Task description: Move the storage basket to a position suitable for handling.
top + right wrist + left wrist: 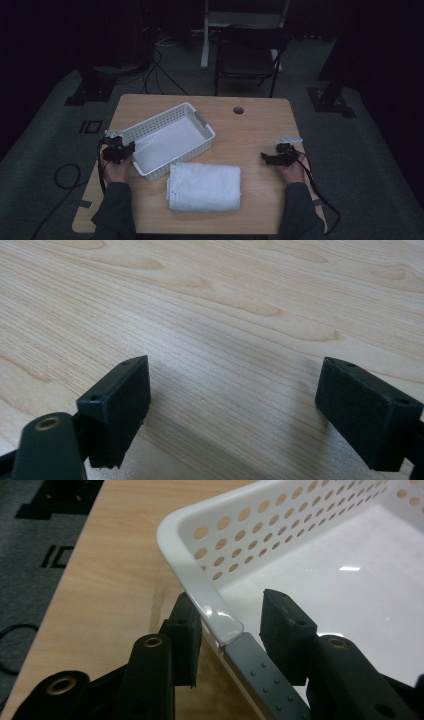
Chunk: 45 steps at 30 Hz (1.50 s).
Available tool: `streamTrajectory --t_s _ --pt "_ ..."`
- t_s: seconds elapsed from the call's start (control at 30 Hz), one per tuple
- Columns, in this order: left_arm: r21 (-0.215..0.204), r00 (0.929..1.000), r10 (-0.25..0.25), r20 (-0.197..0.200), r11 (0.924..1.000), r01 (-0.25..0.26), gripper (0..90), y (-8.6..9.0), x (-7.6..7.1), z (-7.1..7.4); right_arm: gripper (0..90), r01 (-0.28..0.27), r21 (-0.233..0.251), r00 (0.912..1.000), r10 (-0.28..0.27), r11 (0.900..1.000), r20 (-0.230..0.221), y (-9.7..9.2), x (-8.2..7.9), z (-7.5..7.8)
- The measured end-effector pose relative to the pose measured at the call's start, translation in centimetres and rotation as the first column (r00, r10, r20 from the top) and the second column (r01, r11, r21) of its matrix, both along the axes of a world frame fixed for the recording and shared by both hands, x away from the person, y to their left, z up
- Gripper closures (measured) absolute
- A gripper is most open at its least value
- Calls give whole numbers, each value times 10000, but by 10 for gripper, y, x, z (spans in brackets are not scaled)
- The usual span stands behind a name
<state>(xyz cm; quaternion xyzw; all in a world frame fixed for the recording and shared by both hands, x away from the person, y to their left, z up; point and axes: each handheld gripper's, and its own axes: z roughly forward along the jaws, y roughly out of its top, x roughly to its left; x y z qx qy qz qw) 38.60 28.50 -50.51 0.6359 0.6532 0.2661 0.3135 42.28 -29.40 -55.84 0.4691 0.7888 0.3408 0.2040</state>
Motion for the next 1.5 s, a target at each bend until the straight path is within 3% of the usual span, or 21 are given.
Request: streamTrajectory --t_s 0.17,0.27,0.47,0.53,0.63,0.83,0.97,1.2,1.27,1.5 --pt "-275 9997 -20 261 9996 28 521 1 3 4 144 23 14 10000 -23 10000 -9 0 0 0" --pt "-62 9994 -145 307 9999 147 494 0 -6 12 143 26 15 10000 -26 10000 -7 0 0 0" --pt "173 9947 -427 936 9990 412 492 -3 -33 33 143 52 16 10000 -52 10000 -2 0 0 0" --pt "191 9948 -558 857 9983 543 503 -6 -39 34 144 62 13 10000 -62 10000 0 0 -1 0" --pt "546 9949 -671 749 9965 631 515 -13 -51 32 144 63 15 10000 -63 10000 1 0 -1 0" --pt "243 9953 -761 604 9969 748 519 -16 -68 27 143 65 18 10000 -65 10000 -1 0 -1 0" --pt "388 9935 -952 627 9949 929 530 -22 -77 23 143 72 10 10000 -72 10000 1 0 -1 0" --pt "460 9903 -1309 458 9906 1288 576 -29 -72 18 143 80 8 10000 -80 10000 4 0 -1 0" --pt "751 9912 -1226 503 9901 1187 585 -34 -70 16 143 80 9 10000 -80 10000 4 0 -1 0" --pt "532 9908 -1220 591 9915 1189 638 -32 -59 16 144 80 7 10000 -80 10000 4 0 -1 0"
